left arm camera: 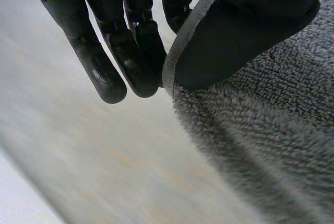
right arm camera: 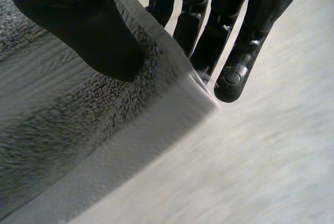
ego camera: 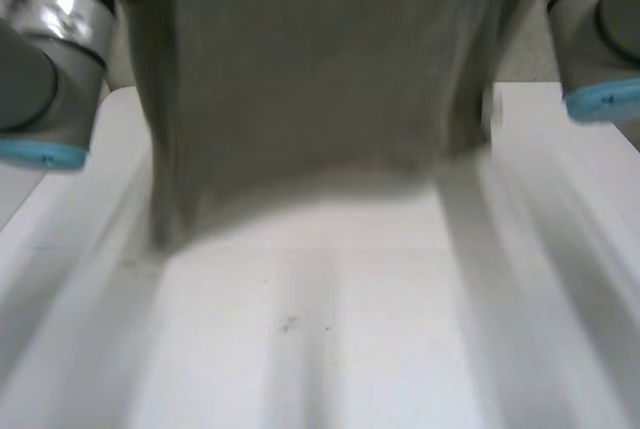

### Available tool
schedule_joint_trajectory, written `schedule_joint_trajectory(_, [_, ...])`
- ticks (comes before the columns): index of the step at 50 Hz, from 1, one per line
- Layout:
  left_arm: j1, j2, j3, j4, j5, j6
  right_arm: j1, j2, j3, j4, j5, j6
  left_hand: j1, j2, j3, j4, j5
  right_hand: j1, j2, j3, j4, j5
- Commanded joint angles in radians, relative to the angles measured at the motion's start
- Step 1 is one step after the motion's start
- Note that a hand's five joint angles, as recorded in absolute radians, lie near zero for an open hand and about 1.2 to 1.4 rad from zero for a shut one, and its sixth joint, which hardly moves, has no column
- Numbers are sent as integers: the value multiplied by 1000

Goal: Fold the towel.

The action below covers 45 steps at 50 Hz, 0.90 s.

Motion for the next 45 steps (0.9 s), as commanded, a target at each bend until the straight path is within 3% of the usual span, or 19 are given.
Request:
schedule_joint_trajectory(1, [2, 167, -155, 280, -32, -30, -3, -168, 188, -176, -9, 35, 194, 178, 180, 178, 178, 426, 223, 212, 203, 240])
schedule_joint_trajectory(7, [8, 160, -293, 116, -28, -30, -3, -110, 264, 138, -84, 35, 194, 178, 180, 178, 178, 426, 223, 212, 203, 240])
schedule_joint_trajectory(16, [4, 46, -446, 60, -28, -1, -2, 10, 466, 190, -101, 24, 194, 178, 180, 178, 178, 426, 223, 212, 203, 240])
schedule_joint_trajectory(24, [-12, -101, -549, -7, -29, 107, -5, 127, 543, 304, -104, 0, 194, 178, 180, 178, 178, 426, 223, 212, 203, 240])
schedule_joint_trajectory(31, [-27, -118, -592, -70, -28, 144, -43, 93, 577, 397, -113, -5, 153, 137, 139, 137, 137, 426, 223, 212, 203, 240])
schedule_joint_trajectory(33, [-30, -101, -606, -78, -28, 147, -57, 59, 594, 396, -121, -5, -257, -272, -270, -272, -272, 426, 223, 212, 203, 240])
schedule_joint_trajectory(40, [-39, -75, -620, -79, -32, 151, -126, -55, 701, 396, -199, 3, -558, -573, -571, -573, -573, 426, 223, 212, 203, 240])
schedule_joint_trajectory(42, [-36, -66, -627, -78, -32, 151, -140, -74, 726, 396, -210, 3, -771, -786, -784, -786, -786, 426, 223, 212, 203, 240])
schedule_joint_trajectory(45, [-32, -60, -632, -78, -31, 151, -170, -105, 772, 391, -230, 3, -816, -832, -830, -831, -831, 426, 223, 212, 203, 240])
